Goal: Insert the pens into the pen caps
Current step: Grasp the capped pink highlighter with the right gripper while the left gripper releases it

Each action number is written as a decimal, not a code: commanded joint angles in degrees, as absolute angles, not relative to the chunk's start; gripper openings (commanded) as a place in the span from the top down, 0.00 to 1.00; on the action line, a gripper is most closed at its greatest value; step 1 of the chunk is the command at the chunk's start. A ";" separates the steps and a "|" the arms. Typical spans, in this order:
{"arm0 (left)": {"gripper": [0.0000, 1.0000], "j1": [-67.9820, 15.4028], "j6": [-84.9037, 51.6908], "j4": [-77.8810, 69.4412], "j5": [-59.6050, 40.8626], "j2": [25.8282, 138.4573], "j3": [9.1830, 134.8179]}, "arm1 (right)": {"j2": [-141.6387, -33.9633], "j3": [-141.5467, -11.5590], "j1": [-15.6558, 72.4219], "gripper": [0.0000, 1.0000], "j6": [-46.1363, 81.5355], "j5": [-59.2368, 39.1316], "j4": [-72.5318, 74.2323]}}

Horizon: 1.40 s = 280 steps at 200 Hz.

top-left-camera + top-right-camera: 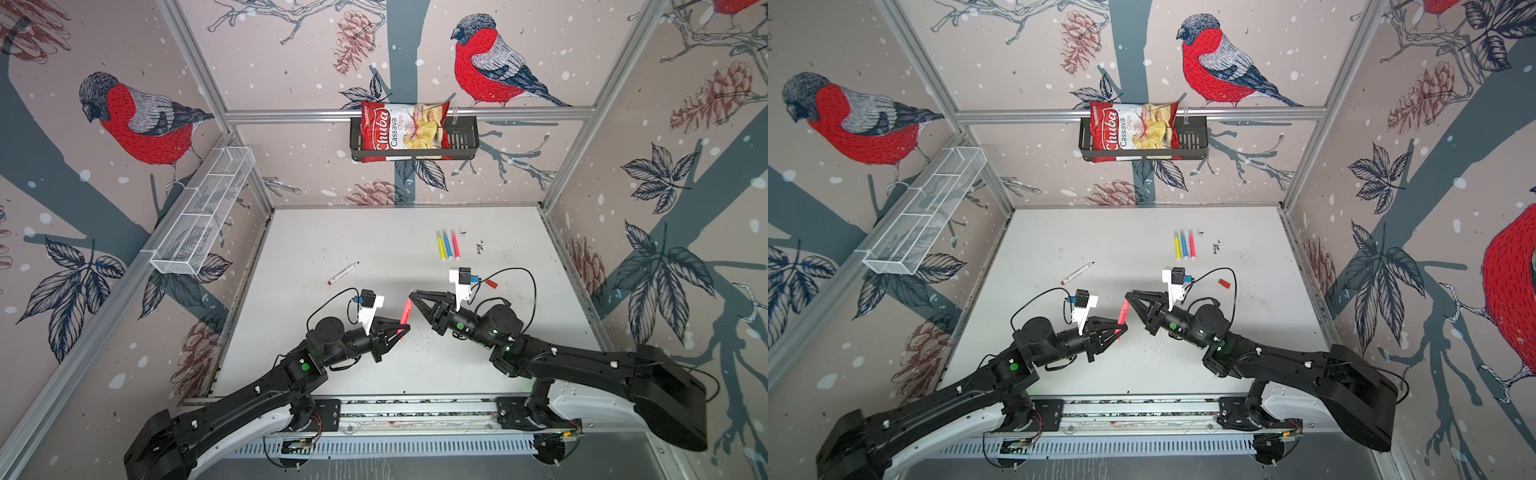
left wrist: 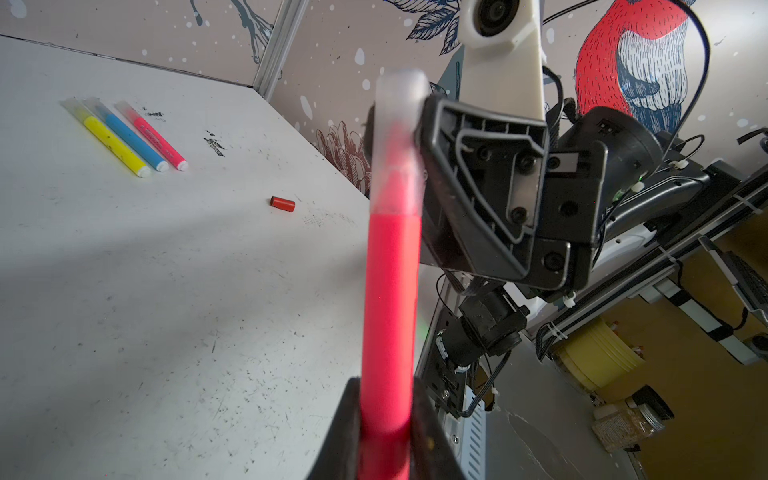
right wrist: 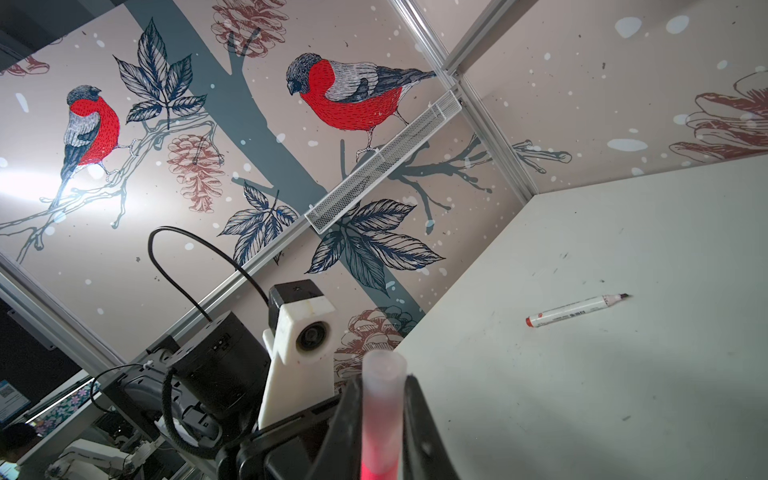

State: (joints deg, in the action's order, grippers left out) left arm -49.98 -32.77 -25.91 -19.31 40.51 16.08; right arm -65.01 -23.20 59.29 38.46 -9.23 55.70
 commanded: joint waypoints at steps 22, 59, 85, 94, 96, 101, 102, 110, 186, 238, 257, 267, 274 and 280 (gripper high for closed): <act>1.00 -48.87 -34.85 -46.44 -8.79 40.92 15.69 | -62.08 -24.85 57.58 0.54 35.60 -20.22 43.66; 1.00 -48.87 -35.10 -45.72 -8.53 39.64 14.60 | -59.79 -27.54 55.17 0.40 33.70 -21.76 41.52; 1.00 -48.87 -34.35 -43.08 -7.41 37.15 14.39 | -58.57 -27.69 52.85 0.39 33.45 -23.11 38.96; 1.00 -48.87 -34.11 -42.47 -6.95 36.39 14.20 | -58.06 -27.69 52.37 0.39 33.27 -23.12 37.83; 1.00 -48.87 -34.06 -42.41 -6.86 36.34 14.07 | -57.93 -27.69 52.23 0.39 33.28 -23.14 37.50; 1.00 -48.87 -34.02 -42.19 -6.70 36.07 13.92 | -57.76 -27.75 52.10 0.39 32.99 -22.84 36.59; 1.00 -48.87 -33.97 -42.19 -6.65 36.05 13.95 | -57.71 -27.76 52.02 0.39 32.93 -22.76 36.44; 1.00 -48.87 -33.89 -41.89 -6.43 35.73 13.69 | -57.50 -28.17 51.98 0.39 32.39 -21.89 34.43; 1.00 -48.86 -33.30 -42.60 -7.11 38.91 14.20 | -59.17 -33.87 54.10 0.43 27.88 -19.82 25.46; 1.00 -48.87 -33.91 -44.72 -9.42 42.07 14.29 | -61.38 -38.26 55.19 0.50 25.61 -19.66 23.56; 1.00 -48.94 -34.28 -45.66 -9.93 42.84 14.16 | -62.54 -39.64 55.26 0.52 25.03 -19.85 23.22; 1.00 -48.93 -34.48 -45.89 -10.11 43.19 14.16 | -63.20 -40.41 55.31 0.52 24.80 -20.02 23.10; 1.00 -48.89 -34.57 -46.10 -10.17 43.33 14.15 | -63.67 -40.96 55.42 0.53 24.55 -20.10 22.87; 0.99 -48.95 -34.62 -46.22 -10.27 43.57 14.15 | -64.06 -41.36 55.54 0.53 24.51 -20.16 22.86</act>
State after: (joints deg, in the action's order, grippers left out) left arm -48.90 -34.48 -41.85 -9.02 43.05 13.87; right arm -62.92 -39.70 55.18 25.82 -19.88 22.85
